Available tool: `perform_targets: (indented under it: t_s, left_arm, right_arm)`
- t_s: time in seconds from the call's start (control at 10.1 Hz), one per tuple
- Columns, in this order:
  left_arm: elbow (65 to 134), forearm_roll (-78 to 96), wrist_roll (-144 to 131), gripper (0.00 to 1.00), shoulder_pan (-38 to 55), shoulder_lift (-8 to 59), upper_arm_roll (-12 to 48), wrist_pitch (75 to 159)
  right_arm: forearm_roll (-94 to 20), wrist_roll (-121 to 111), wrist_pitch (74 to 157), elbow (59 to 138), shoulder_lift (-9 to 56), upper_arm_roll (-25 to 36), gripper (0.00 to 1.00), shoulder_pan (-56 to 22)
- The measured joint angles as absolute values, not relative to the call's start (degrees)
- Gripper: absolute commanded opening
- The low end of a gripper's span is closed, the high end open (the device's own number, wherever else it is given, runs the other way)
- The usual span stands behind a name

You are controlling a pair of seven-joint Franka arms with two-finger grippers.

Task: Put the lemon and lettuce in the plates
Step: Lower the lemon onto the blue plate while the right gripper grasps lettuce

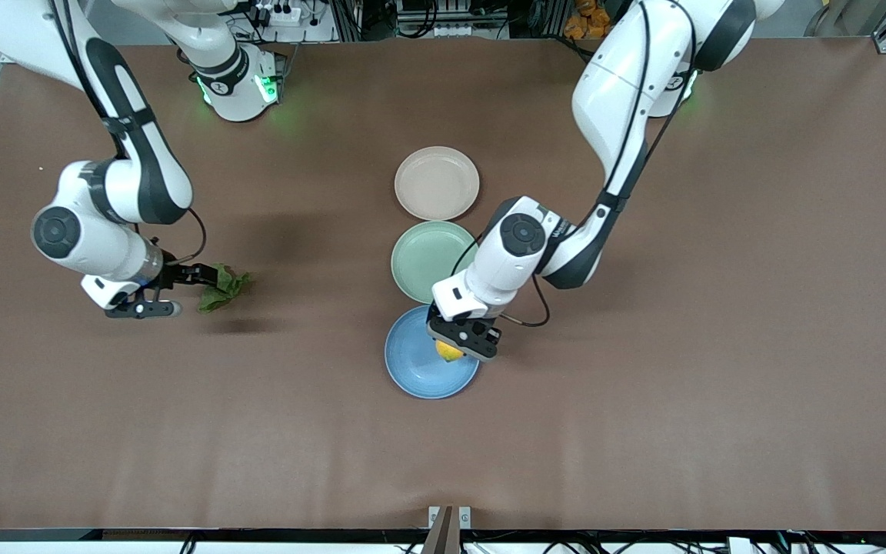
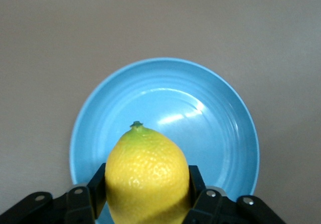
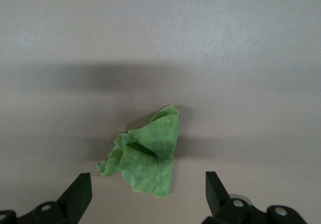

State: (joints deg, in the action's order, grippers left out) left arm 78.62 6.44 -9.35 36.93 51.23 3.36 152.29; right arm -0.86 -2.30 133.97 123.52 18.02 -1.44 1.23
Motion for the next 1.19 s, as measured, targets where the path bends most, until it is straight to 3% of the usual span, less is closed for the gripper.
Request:
perform_targets:
  t_s: [0.3, 0.4, 0.5, 0.89, 1.19]
  left_arm:
    - [78.0, 6.4, -11.0, 0.0, 37.9, 52.8, 3.3, 152.3]
    - [78.0, 6.4, -13.0, 0.73, 38.2, 53.0, 3.3, 152.3]
    - [78.0, 6.4, -15.3, 1.0, 38.7, 53.1, 3.3, 152.3]
    - [76.6, 5.6, -17.2, 1.0, 39.6, 52.9, 3.1, 152.3]
    - [75.4, 5.6, -17.2, 1.0, 39.3, 50.8, 1.1, 149.0]
  right_arm:
    - [-0.9, -2.3, 135.8, 123.7, 20.8, -1.5, 1.0, 1.2]
    - [-0.9, -2.3, 137.4, 124.0, 21.8, -1.5, 1.0, 0.9]
    - [-0.9, -2.3, 139.2, 124.5, 22.9, -1.5, 1.0, 0.6]
    - [-0.9, -2.3, 141.4, 125.2, 25.4, -1.5, 1.0, 0.4]
    - [-0.9, -2.3, 141.4, 125.2, 25.5, -1.5, 0.53, 0.4]
